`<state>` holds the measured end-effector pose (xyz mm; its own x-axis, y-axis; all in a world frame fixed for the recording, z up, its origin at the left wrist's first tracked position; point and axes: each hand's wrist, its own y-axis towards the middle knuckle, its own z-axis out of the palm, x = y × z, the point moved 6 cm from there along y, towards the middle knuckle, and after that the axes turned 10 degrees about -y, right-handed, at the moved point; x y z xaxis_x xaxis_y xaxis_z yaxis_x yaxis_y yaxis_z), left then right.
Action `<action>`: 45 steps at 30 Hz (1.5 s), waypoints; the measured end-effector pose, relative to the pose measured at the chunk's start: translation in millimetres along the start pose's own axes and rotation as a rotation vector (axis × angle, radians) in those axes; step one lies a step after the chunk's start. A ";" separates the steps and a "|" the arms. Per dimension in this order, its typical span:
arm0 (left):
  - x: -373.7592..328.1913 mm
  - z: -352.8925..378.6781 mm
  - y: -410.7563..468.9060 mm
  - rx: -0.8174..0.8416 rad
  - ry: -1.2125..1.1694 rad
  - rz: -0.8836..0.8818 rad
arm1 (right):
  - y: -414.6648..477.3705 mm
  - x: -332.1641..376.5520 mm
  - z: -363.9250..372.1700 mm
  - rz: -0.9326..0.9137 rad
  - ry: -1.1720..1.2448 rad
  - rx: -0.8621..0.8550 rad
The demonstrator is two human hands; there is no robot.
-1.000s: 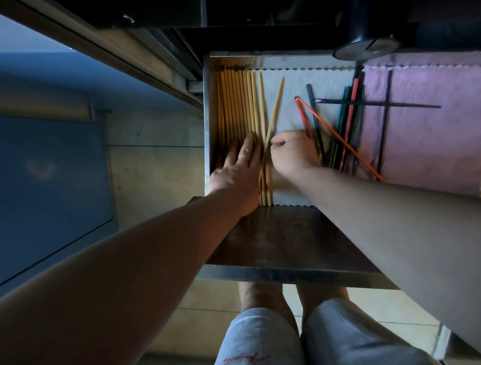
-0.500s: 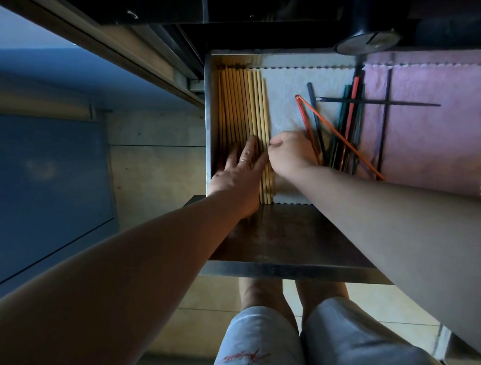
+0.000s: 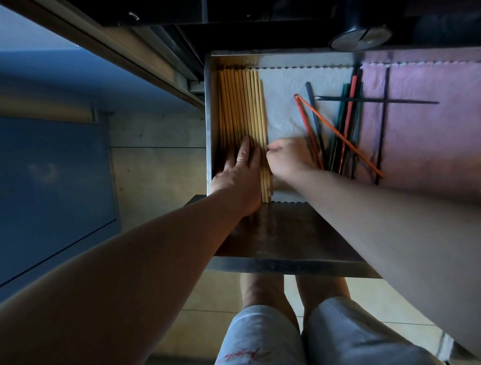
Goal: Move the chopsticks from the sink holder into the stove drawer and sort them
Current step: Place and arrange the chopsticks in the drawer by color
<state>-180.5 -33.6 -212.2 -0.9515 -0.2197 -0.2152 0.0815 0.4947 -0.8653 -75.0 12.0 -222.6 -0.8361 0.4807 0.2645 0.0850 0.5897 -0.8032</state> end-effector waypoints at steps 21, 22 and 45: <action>-25.3 12.6 2.6 0.038 0.248 0.031 | -10.8 -73.5 -36.9 -0.011 0.137 -0.020; -24.8 12.8 3.1 0.027 0.254 0.035 | -10.9 -74.1 -38.0 -0.011 0.139 -0.023; -134.0 21.4 45.3 -0.340 -0.756 -0.271 | 25.1 -178.5 -106.6 -0.160 -0.148 -0.181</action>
<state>-43.0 0.3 -232.2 -0.4633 -0.8057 -0.3690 -0.3267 0.5424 -0.7740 134.1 10.2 -233.0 -0.9156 0.2800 0.2886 0.0299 0.7633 -0.6454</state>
